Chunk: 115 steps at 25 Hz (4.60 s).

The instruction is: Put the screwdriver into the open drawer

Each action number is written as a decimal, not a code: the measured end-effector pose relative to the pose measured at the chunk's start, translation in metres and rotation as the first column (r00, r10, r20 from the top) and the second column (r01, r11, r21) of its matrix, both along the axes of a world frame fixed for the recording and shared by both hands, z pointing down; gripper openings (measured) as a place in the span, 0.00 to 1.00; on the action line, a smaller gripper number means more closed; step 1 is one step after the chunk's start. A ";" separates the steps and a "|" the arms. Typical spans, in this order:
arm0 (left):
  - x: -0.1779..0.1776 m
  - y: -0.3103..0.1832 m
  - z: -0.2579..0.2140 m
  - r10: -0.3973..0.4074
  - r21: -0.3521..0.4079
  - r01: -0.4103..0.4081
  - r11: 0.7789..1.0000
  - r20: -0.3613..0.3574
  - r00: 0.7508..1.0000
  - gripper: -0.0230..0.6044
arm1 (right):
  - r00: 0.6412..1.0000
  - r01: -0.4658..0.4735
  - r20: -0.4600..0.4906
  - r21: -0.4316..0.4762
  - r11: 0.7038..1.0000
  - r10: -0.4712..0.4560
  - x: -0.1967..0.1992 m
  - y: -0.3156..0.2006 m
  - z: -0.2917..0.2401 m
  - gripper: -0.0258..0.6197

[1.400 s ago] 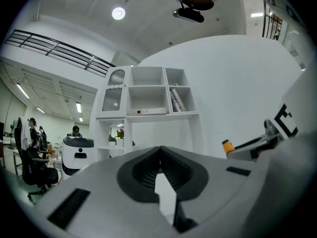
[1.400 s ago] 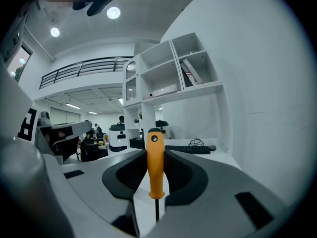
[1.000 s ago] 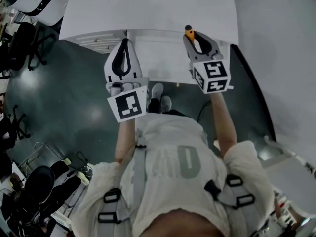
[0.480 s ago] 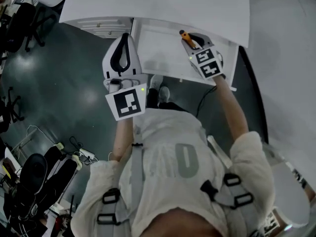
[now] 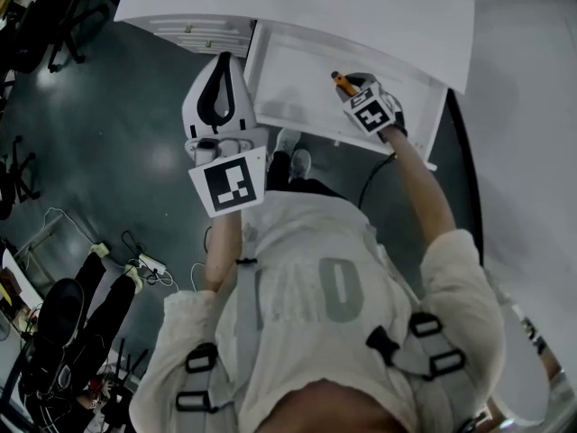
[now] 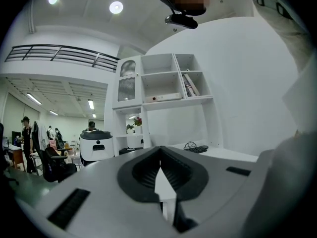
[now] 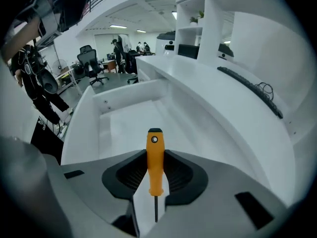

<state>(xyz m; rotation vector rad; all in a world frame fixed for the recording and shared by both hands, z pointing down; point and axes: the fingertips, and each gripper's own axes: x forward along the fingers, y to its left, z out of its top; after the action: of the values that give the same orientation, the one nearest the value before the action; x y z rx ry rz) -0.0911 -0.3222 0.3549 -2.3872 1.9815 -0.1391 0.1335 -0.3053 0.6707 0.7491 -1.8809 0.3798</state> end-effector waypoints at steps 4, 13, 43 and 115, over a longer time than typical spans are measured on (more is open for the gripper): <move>-0.008 -0.001 0.005 -0.011 -0.012 0.011 1.000 0.005 1.000 0.05 | 0.999 0.022 -0.042 -0.053 0.998 -0.024 0.001 0.006 0.024 0.20; -0.013 0.002 0.012 -0.019 -0.026 0.019 0.999 0.015 1.000 0.05 | 0.992 0.058 -0.106 -0.120 0.991 -0.071 0.006 0.019 0.054 0.20; -0.027 0.002 0.011 -0.039 -0.018 0.039 0.999 0.018 0.999 0.05 | 0.997 0.049 -0.044 -0.196 0.979 -0.059 0.006 0.036 0.057 0.37; 0.060 0.039 -0.087 0.197 0.225 -0.199 0.954 0.033 0.980 0.05 | 0.734 -0.674 0.647 0.658 0.337 0.207 0.041 0.067 -0.360 0.05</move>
<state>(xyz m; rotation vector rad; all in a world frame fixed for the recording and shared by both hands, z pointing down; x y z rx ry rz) -0.0313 -0.2828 0.2676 -2.4088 1.6378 0.0785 0.1744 -0.2385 0.3103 2.1286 -2.2484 -0.1633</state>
